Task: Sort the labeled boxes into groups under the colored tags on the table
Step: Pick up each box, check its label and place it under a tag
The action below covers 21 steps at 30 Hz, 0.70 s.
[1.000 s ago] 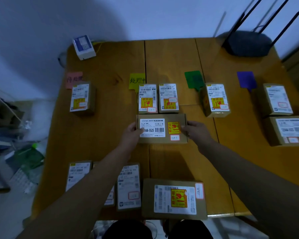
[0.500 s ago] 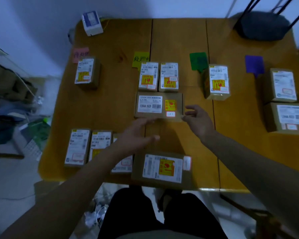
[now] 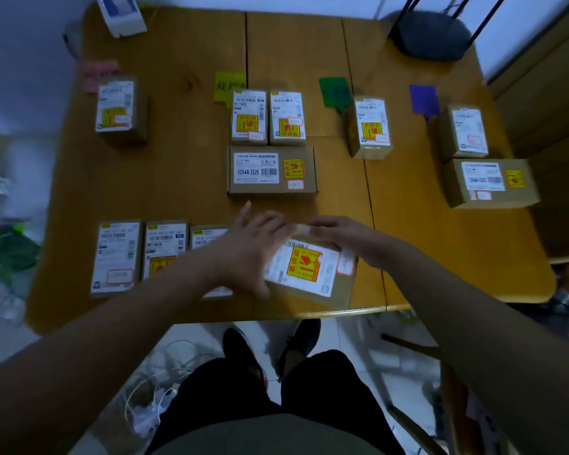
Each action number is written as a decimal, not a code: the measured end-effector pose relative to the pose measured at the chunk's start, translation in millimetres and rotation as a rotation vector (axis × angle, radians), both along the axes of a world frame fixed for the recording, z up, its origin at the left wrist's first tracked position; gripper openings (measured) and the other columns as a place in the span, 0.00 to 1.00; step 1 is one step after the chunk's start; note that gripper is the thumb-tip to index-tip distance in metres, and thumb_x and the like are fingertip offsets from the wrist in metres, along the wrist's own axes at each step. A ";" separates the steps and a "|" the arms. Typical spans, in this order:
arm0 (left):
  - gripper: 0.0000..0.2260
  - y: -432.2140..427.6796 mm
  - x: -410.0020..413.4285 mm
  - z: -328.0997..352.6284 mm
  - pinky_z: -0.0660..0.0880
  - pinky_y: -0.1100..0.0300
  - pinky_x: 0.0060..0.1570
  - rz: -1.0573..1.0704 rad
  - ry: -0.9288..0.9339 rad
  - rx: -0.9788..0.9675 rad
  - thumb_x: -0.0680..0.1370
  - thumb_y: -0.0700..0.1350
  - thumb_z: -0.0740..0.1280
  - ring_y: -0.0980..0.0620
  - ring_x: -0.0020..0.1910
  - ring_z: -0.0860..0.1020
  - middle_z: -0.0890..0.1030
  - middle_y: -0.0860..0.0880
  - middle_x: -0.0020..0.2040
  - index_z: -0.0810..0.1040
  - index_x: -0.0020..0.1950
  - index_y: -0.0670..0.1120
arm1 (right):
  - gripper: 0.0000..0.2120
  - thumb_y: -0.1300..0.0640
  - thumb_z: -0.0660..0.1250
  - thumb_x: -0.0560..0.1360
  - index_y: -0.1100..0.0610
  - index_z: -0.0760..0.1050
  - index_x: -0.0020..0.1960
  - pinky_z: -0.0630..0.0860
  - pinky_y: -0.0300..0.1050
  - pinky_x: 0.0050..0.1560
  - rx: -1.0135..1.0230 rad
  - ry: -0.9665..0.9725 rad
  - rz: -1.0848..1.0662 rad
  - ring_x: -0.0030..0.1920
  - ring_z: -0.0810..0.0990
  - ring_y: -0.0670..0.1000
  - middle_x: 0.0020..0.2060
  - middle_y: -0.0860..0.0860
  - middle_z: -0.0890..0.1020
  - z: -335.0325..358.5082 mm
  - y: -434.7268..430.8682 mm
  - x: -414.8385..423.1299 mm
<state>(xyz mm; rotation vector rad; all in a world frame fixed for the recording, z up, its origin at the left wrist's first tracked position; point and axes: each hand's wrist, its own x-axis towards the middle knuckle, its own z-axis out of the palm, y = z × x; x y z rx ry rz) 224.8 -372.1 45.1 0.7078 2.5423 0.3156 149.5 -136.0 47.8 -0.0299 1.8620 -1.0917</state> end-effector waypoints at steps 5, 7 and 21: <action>0.50 -42.6 -41.0 87.4 0.38 0.36 0.78 -0.032 0.216 -0.002 0.65 0.65 0.72 0.46 0.83 0.44 0.55 0.56 0.80 0.47 0.80 0.63 | 0.28 0.43 0.77 0.72 0.44 0.77 0.71 0.83 0.50 0.53 -0.214 -0.021 -0.084 0.59 0.87 0.55 0.59 0.51 0.88 54.9 -5.9 -11.3; 0.43 -56.3 -49.1 112.9 0.48 0.36 0.79 0.151 0.395 0.091 0.70 0.61 0.69 0.43 0.83 0.50 0.57 0.52 0.81 0.52 0.81 0.61 | 0.30 0.45 0.78 0.72 0.40 0.74 0.72 0.83 0.53 0.52 -0.328 0.019 -0.221 0.59 0.87 0.56 0.60 0.53 0.88 71.2 -15.9 -18.3; 0.25 -56.4 -39.2 170.3 0.84 0.51 0.49 1.002 -0.263 1.478 0.77 0.43 0.74 0.48 0.58 0.85 0.82 0.49 0.67 0.74 0.74 0.52 | 0.40 0.51 0.77 0.76 0.33 0.61 0.79 0.84 0.64 0.57 -0.717 0.189 -0.383 0.62 0.86 0.62 0.63 0.54 0.86 156.6 -68.6 -29.8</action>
